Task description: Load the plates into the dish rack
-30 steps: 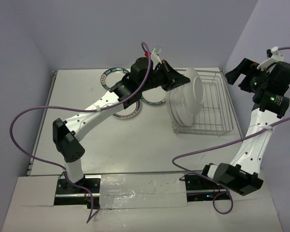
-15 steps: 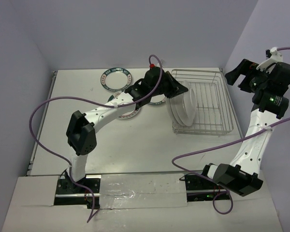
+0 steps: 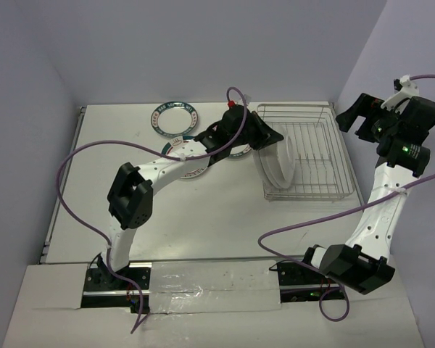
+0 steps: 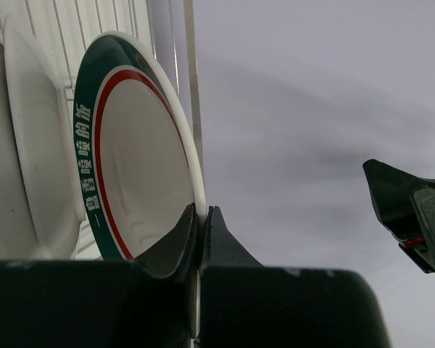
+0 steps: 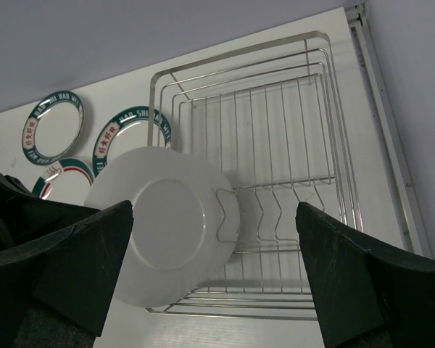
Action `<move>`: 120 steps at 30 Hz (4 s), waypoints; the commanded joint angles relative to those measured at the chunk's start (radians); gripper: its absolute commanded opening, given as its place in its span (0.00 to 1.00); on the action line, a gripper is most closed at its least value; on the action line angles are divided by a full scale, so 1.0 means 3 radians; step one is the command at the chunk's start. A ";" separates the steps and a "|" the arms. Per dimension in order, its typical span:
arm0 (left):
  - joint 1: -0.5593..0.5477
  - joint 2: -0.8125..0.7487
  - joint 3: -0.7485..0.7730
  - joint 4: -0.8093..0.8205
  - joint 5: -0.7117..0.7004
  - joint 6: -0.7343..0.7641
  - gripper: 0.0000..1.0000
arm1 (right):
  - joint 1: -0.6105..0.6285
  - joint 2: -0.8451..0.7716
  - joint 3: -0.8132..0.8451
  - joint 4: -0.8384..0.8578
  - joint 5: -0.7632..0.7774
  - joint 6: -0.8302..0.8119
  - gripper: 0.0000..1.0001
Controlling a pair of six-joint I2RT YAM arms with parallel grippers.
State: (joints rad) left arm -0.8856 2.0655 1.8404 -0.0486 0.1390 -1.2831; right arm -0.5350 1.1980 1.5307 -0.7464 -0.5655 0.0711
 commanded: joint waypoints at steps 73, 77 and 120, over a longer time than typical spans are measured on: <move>0.0942 -0.3959 -0.4594 0.1077 -0.0015 0.7444 0.92 | 0.0796 0.0076 -0.0137 0.0253 0.0126 0.0039 1.00; 0.1009 -0.3757 -0.4902 0.1236 0.0349 0.7759 0.89 | 0.1011 0.0158 -0.0076 0.0248 0.0187 0.0065 1.00; 0.1280 -0.1173 -0.3880 0.1763 0.0973 0.8306 0.14 | 0.1512 0.0583 0.0308 0.0033 0.0259 -0.0002 1.00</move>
State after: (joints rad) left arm -0.5064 1.7607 0.6647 0.4995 0.3859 1.1973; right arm -0.0910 1.3788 1.5711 -0.7364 -0.4961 0.0811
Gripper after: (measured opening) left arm 0.178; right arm 0.999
